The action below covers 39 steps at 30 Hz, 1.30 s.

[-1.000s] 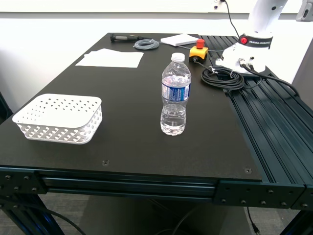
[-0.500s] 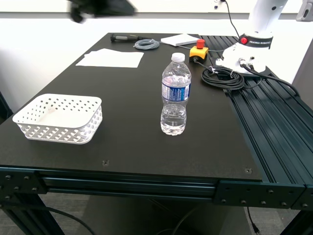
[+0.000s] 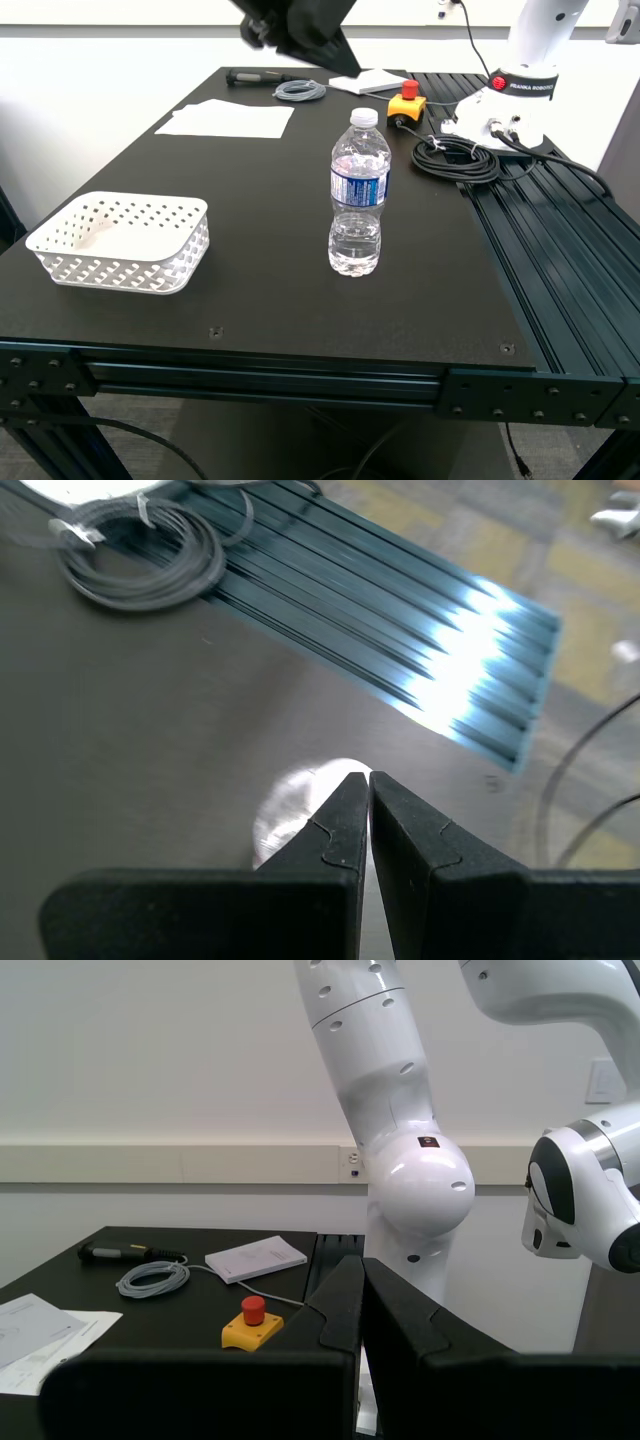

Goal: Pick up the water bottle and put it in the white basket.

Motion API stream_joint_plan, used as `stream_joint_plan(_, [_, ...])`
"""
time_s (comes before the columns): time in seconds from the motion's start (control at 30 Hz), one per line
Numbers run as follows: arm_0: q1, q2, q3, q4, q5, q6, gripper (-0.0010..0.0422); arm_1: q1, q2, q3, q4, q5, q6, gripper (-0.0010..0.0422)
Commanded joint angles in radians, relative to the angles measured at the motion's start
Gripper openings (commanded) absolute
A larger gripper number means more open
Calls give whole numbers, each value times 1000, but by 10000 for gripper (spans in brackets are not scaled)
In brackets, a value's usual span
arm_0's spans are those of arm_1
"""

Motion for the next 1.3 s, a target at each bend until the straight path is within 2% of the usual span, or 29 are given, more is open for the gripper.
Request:
stream_joint_plan(0.03, [0, 0, 1, 3, 0, 0, 1, -6, 2, 35, -28, -49, 50, 0])
stream_joint_plan(0.23, [1, 0, 1, 3, 0, 0, 1, -8, 2, 66, -34, -51, 106, 16])
stream_joint_plan(0.57, [1, 0, 1, 3, 0, 0, 1, -26, 2, 42, -24, -4, 129, 160])
stream_joint_plan(0.7, [1, 0, 1, 3, 0, 0, 1, -43, 2, 30, 21, -14, 138, 166])
stream_joint_plan(0.9, [1, 0, 1, 4, 0, 0, 1, -50, 53, 23, 33, -44, 120, 142])
stream_joint_plan(1.0, [1, 0, 1, 3, 0, 0, 1, -57, 94, 22, 35, -35, 119, 145])
stream_joint_plan(1.1, [1, 0, 1, 3, 0, 0, 1, -66, 117, 22, 34, -37, 119, 169])
stream_joint_plan(1.3, [1, 0, 1, 0, 0, 0, 1, -68, 168, 21, 26, -44, 111, 251])
